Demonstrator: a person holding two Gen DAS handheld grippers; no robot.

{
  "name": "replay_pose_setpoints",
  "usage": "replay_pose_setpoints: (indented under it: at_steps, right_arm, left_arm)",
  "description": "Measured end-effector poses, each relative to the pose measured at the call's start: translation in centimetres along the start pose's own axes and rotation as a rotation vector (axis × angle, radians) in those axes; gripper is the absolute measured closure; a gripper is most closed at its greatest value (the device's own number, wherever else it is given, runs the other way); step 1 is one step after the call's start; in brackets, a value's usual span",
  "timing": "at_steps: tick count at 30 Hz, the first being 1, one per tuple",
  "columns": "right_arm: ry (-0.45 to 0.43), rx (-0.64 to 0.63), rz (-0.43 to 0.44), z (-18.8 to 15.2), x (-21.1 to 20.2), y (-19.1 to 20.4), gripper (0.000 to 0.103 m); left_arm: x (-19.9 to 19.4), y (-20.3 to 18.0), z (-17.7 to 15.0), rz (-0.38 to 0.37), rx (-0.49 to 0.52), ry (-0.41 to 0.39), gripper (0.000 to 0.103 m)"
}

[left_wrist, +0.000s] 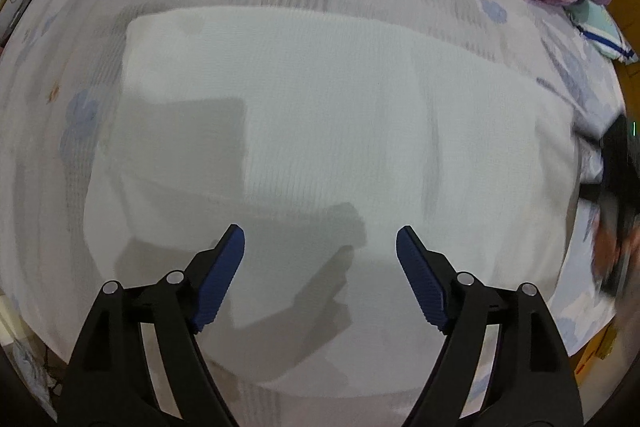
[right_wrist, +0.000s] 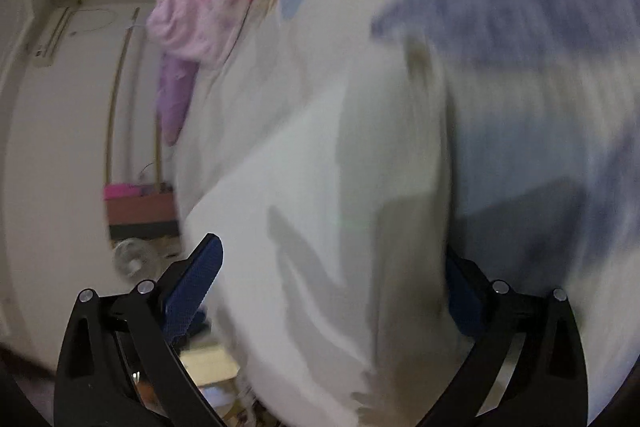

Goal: Fold large clothes

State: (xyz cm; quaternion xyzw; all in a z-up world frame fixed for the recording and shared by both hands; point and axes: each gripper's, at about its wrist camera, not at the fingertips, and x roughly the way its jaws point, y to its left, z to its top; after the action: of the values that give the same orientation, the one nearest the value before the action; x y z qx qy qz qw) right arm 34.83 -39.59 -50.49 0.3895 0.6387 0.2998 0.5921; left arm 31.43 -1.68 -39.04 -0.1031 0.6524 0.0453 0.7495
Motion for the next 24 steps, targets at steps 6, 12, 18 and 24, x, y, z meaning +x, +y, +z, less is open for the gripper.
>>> replay_pose_setpoints:
  at_steps: [6, 12, 18, 24]
  right_arm:
    - [0.029, 0.171, 0.007, -6.4, 0.3, -1.1, 0.008]
    - [0.017, 0.086, -0.406, -6.4, 2.7, 3.4, 0.025]
    - [-0.022, 0.087, -0.593, -7.3, 3.1, 4.8, 0.042]
    - [-0.007, 0.093, -0.697, -7.1, 4.3, 5.3, 0.038]
  left_arm:
    - [-0.3, -0.7, 3.0, -0.042, 0.03, -0.038, 0.022]
    - [0.1, -1.5, 7.5, -0.124, 0.024, -0.026, 0.057]
    - [1.1, -3.8, 13.3, -0.126, 0.049, 0.069, 0.103]
    - [3.9, -7.1, 18.0, -0.092, 0.094, 0.184, 0.103]
